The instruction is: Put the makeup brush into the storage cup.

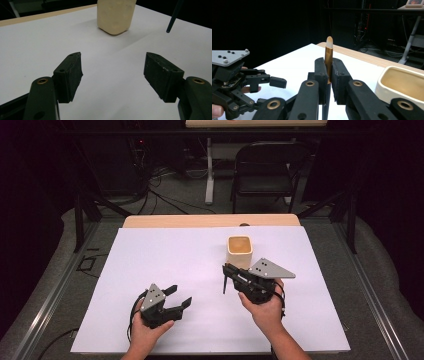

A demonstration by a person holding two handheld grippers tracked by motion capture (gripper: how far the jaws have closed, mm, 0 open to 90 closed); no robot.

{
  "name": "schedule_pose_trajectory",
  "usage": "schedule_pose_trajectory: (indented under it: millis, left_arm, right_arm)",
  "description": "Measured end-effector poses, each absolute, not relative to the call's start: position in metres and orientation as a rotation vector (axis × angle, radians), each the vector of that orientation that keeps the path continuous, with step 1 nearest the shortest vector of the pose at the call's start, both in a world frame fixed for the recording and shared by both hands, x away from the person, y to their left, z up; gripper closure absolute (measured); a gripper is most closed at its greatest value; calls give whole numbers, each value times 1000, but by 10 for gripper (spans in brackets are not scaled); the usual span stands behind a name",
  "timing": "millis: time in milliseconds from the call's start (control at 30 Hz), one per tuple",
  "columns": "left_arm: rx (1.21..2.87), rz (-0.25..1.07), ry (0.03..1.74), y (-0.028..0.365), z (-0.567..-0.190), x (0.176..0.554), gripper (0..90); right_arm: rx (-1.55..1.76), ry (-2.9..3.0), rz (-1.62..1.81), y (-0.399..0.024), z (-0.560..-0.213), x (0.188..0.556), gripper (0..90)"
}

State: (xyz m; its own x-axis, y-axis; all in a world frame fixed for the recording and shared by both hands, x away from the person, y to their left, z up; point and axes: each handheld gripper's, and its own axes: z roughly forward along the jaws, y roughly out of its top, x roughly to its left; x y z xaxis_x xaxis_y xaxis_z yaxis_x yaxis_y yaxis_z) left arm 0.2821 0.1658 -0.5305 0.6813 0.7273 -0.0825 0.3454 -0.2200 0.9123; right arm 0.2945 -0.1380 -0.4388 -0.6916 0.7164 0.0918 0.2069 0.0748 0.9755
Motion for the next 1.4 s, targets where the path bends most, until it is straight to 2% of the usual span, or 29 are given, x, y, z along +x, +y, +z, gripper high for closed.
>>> schedule_pose_trajectory:
  millis: [367, 1400]
  left_arm:
    - [1802, 449, 880, 175, -530, 283, 305]
    - [1798, 454, 889, 180, -529, 281, 304]
  right_arm:
    - [946, 1934, 1628, -138, -439, 301, 838]
    - [1008, 1870, 1539, -171, -429, 315, 838]
